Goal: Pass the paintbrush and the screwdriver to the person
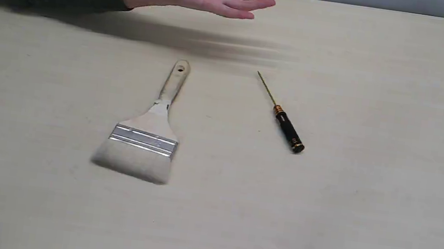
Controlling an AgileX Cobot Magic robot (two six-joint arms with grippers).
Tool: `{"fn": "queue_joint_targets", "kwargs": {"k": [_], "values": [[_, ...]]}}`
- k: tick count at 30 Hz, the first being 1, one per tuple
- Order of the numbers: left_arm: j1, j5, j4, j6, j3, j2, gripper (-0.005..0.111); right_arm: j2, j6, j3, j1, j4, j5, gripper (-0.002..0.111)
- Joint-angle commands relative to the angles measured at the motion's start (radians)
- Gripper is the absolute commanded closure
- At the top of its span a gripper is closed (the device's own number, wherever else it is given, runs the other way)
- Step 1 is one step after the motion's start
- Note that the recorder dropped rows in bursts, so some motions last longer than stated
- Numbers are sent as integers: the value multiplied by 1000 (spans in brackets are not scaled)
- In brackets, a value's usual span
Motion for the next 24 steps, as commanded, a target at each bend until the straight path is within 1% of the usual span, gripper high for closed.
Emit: {"fn": "queue_joint_targets", "kwargs": {"k": [1, 6, 10, 16, 20, 22, 24], "values": [[-7, -10, -4, -2, 2, -2, 107, 30, 5, -11, -3, -29, 7, 104], [-7, -10, -4, -2, 2, -2, 107, 152, 5, -132, -3, -29, 27, 104], [-7, -10, -4, -2, 2, -2, 107, 285, -19, -293, -3, -34, 136, 104], [-7, -10, -4, -2, 2, -2, 107, 546, -113, -511, 7, -15, 300, 104], [-7, -10, -4, -2, 2, -2, 107, 706, -291, -598, 132, 95, 327, 104], [-7, -10, -4, -2, 2, -2, 107, 802, -376, -642, 244, 125, 316, 104], [-7, -10, -4, -2, 2, -2, 107, 893, -396, -687, 323, 125, 305, 104]]}}
